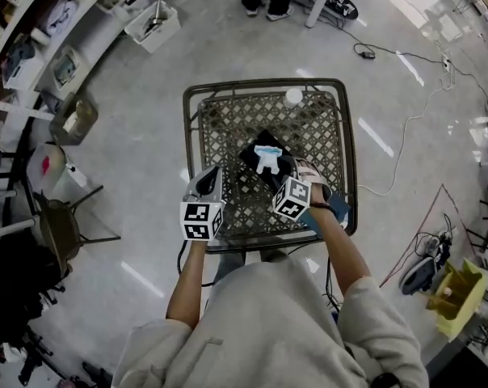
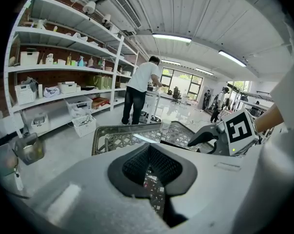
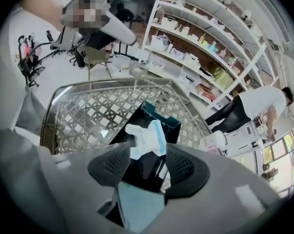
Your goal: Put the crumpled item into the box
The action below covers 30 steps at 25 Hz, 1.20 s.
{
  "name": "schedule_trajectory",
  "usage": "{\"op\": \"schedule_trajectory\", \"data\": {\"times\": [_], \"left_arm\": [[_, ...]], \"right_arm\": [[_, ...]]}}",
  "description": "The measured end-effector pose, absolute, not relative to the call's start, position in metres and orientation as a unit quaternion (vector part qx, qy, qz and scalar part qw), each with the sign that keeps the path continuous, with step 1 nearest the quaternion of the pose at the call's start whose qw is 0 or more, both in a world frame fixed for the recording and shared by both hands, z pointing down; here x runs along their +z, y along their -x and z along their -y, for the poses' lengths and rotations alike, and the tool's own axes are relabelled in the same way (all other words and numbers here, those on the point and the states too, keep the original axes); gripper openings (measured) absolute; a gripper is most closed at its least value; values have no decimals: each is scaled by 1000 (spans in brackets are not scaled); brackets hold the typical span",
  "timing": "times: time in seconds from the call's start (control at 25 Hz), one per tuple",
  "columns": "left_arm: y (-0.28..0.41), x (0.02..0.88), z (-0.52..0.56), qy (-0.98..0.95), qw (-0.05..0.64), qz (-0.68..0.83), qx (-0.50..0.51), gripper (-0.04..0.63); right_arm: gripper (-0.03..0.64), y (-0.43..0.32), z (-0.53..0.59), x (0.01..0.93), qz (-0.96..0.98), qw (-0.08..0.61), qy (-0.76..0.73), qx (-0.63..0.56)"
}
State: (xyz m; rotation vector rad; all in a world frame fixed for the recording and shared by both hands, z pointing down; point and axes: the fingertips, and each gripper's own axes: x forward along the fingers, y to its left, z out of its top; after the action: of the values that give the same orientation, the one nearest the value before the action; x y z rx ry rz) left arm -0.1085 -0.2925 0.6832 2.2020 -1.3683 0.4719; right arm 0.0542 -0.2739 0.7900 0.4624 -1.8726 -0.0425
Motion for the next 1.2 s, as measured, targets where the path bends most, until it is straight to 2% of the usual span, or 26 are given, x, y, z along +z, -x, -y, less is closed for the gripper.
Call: {"op": "schedule_trajectory", "data": {"times": [0.12, 0.28, 0.44, 0.76, 1.2], "left_arm": [[107, 680, 291, -810, 248, 502, 173, 5], [108, 678, 290, -811, 245, 502, 173, 5], [109, 675, 288, -811, 243, 504, 172, 5], [106, 669, 282, -811, 239, 506, 168, 5], [111, 648, 276, -809, 234, 517, 151, 5]], "right_arm": [[191, -58, 273, 784, 803, 548, -236, 12], [93, -62, 273, 780, 805, 518, -285, 53], [50, -69, 277, 768, 803, 461, -353, 133], [6, -94, 293, 740, 775, 307, -485, 264], [0, -99, 286, 707, 774, 246, -515, 273]]}}
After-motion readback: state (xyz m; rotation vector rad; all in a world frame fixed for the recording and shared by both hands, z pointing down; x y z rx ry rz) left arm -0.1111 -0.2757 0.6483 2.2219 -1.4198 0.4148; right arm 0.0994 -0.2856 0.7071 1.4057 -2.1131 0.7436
